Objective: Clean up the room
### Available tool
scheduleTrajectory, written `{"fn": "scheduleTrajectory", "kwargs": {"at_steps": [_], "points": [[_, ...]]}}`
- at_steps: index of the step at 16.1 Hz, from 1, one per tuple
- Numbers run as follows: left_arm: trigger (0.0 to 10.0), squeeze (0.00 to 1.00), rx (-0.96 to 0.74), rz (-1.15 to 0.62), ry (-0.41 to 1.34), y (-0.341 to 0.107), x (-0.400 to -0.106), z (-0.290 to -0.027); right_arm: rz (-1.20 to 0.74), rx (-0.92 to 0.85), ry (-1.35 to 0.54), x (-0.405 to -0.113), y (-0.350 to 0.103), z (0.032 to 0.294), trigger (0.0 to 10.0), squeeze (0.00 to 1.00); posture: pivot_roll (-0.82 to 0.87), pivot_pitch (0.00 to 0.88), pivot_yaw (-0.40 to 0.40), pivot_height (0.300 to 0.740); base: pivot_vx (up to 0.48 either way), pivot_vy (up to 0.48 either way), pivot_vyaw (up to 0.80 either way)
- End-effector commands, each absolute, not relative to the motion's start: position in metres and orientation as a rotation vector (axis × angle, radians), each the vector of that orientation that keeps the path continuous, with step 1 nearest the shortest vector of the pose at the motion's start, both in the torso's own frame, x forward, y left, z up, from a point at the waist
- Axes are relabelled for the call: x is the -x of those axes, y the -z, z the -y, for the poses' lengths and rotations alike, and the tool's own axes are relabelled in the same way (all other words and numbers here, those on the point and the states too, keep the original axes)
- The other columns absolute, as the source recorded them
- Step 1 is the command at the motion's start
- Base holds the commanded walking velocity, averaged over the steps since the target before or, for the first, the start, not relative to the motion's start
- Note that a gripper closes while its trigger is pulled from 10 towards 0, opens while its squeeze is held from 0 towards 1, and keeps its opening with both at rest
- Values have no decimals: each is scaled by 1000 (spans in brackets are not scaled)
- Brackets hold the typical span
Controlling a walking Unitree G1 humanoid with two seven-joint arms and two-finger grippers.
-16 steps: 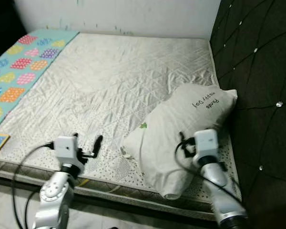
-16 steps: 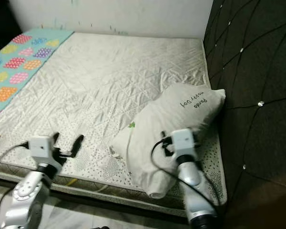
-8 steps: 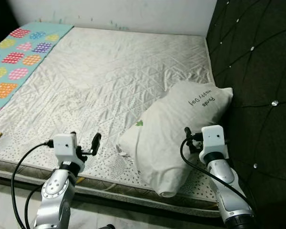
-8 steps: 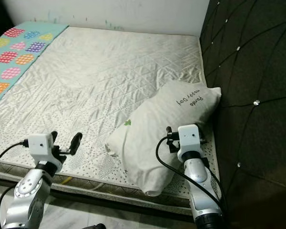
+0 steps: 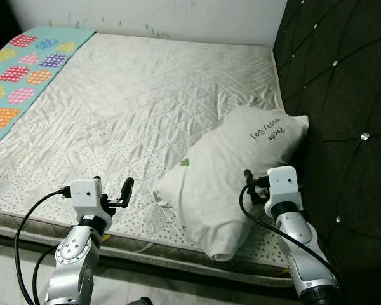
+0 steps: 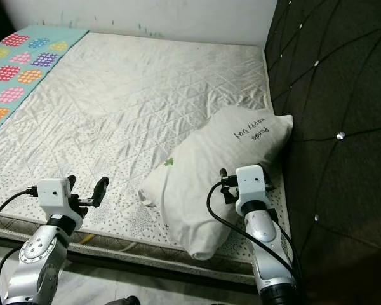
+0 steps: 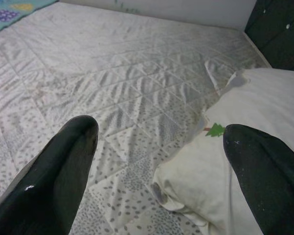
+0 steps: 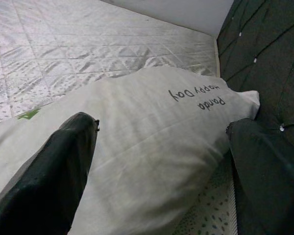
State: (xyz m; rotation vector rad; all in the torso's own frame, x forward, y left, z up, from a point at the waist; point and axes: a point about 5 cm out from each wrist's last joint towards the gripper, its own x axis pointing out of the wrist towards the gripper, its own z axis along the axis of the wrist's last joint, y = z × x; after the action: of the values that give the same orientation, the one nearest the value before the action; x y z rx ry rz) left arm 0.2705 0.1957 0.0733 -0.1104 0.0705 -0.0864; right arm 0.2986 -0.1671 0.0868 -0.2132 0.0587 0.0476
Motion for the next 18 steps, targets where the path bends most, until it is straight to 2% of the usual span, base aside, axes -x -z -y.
{"fn": "scheduleTrajectory", "kwargs": {"at_steps": [1,4,10,13,18], "points": [[10000,0,117,-81,71,-72,-270,-199,-47,207,-60,-298,-91,166,10000,0,17,162,8,683,0,0,0],[10000,0,120,-84,67,-72,-269,-199,-45,203,-66,-297,-92,166,10000,0,12,170,7,648,0,0,0],[10000,0,133,-100,64,-70,-267,-198,-50,198,-87,-296,-92,164,10000,0,14,177,6,644,0,0,0],[10000,0,140,-106,66,-70,-267,-197,-54,199,-94,-296,-91,164,10000,0,14,180,6,604,0,0,0],[10000,0,141,-106,63,-70,-268,-196,-51,199,-110,-297,-92,163,10000,0,20,175,-1,568,0,0,0]]}}
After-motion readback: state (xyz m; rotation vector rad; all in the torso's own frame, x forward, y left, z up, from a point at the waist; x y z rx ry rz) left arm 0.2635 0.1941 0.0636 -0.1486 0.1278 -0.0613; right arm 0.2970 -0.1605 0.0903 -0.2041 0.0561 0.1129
